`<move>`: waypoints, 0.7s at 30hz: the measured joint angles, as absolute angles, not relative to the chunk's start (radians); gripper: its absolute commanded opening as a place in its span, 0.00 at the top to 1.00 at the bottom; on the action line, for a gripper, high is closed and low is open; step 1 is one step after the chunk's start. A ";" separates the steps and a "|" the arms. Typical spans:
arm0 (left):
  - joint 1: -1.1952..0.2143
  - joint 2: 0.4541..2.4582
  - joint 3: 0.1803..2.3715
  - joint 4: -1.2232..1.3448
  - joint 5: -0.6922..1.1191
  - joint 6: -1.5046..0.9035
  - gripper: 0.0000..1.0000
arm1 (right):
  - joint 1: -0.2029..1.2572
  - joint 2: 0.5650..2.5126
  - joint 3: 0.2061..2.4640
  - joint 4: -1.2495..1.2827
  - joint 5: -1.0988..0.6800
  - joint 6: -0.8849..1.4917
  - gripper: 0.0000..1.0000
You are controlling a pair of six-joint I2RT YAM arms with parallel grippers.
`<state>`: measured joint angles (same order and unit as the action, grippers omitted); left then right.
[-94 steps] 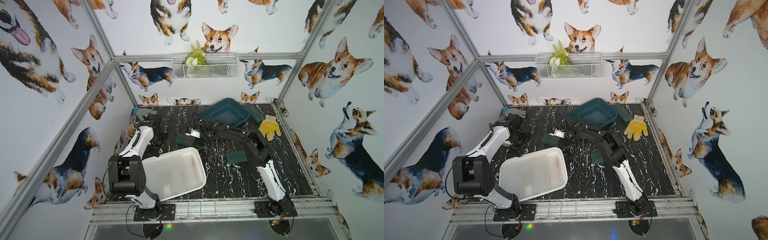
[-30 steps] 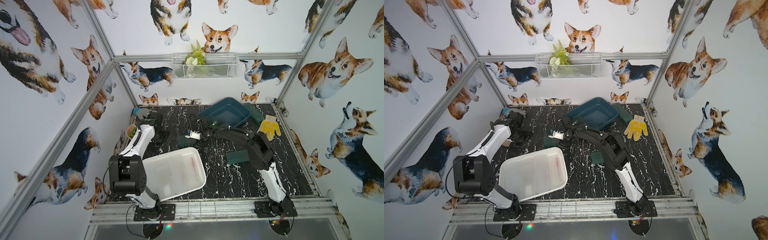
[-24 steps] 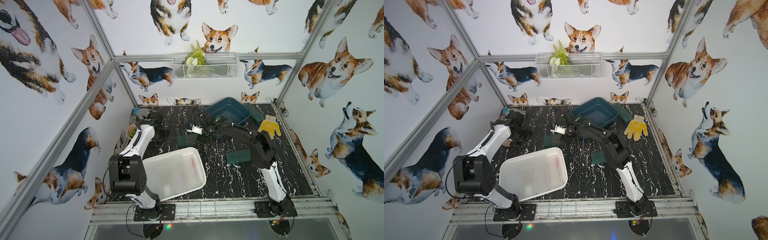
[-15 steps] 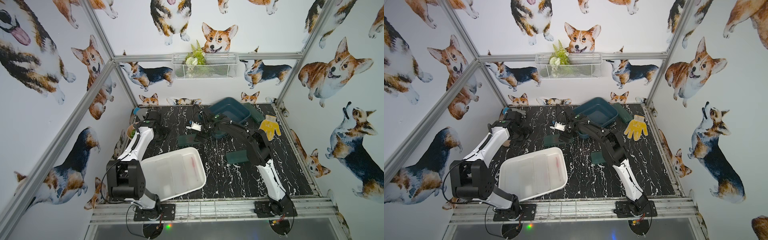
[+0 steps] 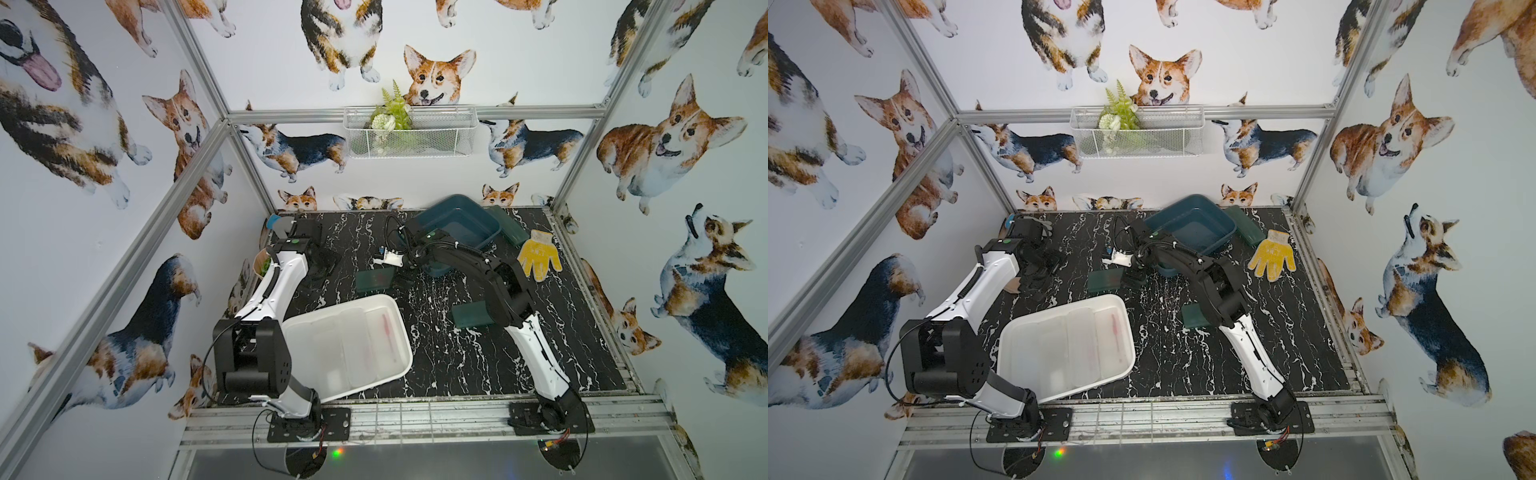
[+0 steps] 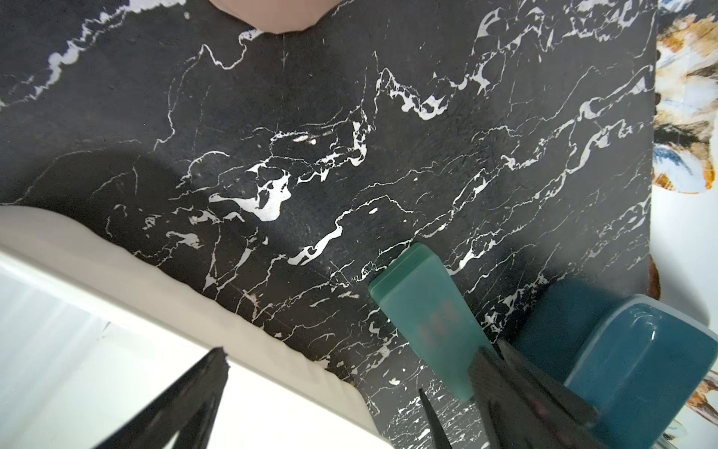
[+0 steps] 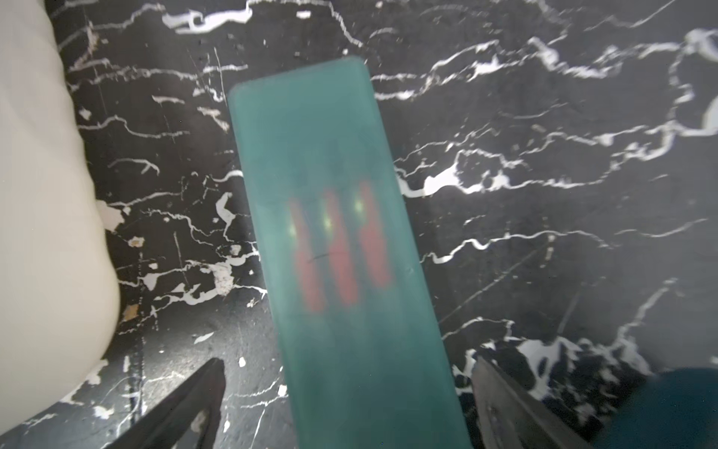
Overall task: Place the pencil cases by color into the storage box
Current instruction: Pick up the pencil case from the center of the board.
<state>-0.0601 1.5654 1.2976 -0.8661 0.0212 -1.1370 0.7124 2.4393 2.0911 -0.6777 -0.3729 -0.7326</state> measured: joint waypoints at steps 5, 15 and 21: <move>-0.061 1.565 1.299 -0.867 0.021 -1.133 0.00 | 0.711 2.487 2.112 -0.677 -0.372 -0.733 0.00; -0.078 1.541 1.242 -0.861 0.028 -1.164 0.00 | 0.714 2.492 2.094 -0.640 -0.370 -0.706 0.47; -0.084 1.514 1.222 -0.858 0.033 -1.188 0.00 | 0.729 2.458 2.063 -0.629 -0.331 -0.670 0.55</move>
<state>-0.0837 1.5143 1.2221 -0.8577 0.0326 -1.1885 0.7292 2.4580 2.0632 -0.6289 -0.3309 -0.6704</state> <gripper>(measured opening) 0.998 0.668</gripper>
